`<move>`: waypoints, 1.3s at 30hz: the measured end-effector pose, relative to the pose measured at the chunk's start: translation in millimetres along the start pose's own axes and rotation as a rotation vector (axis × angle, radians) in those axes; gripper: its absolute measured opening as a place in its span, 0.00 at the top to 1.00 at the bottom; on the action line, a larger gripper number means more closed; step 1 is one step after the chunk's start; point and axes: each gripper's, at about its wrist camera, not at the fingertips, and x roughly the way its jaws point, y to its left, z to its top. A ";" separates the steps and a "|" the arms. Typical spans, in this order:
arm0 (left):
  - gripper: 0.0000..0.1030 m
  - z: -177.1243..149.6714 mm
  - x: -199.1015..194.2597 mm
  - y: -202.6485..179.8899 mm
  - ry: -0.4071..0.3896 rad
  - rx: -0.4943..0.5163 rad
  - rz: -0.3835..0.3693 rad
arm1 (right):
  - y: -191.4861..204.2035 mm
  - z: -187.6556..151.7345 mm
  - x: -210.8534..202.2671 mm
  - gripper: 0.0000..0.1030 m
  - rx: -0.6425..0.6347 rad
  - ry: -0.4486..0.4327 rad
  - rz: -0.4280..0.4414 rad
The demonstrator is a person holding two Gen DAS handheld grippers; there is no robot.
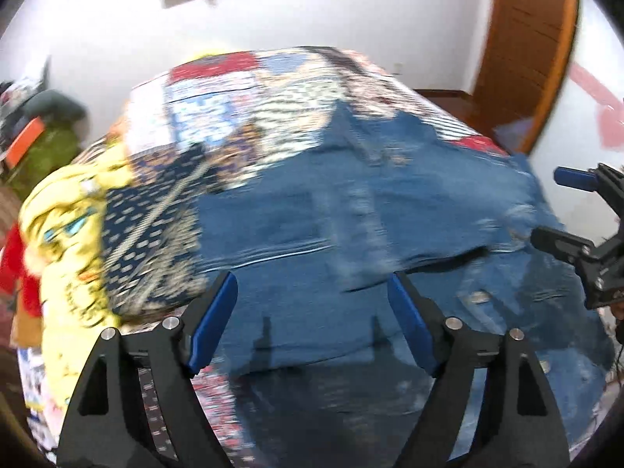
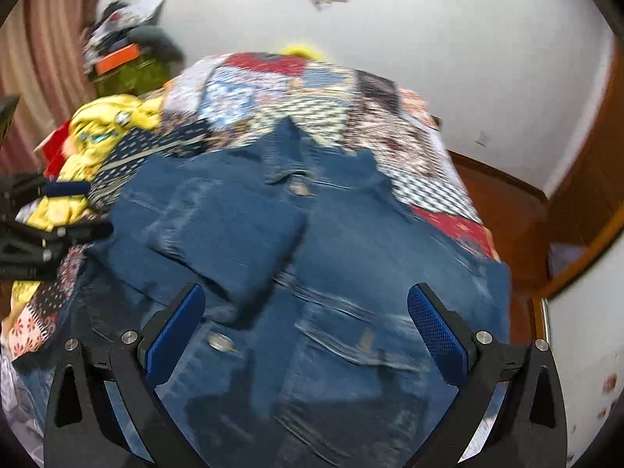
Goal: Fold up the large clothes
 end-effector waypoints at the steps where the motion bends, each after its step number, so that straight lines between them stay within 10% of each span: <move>1: 0.23 -3.9 0.7 10.4 0.005 -0.018 0.010 | 9.4 3.9 5.5 0.00 -0.025 0.005 0.008; 14: 0.23 -51.6 29.0 74.2 0.097 -0.157 0.027 | 88.7 28.6 84.8 0.02 -0.268 0.159 0.085; 22: 0.23 -57.6 39.4 77.8 0.119 -0.202 -0.003 | 103.0 27.8 107.8 0.26 -0.354 0.228 0.134; 24: 0.23 -57.2 39.5 76.4 0.121 -0.204 -0.006 | 100.5 27.3 106.5 0.53 -0.348 0.241 0.171; 29: 0.23 -51.3 33.2 68.6 0.114 -0.199 -0.011 | 95.4 24.1 101.4 0.81 -0.333 0.250 0.183; 39: 0.23 -24.3 6.3 36.4 0.043 -0.127 -0.003 | 30.6 45.0 41.1 0.87 -0.127 0.077 0.152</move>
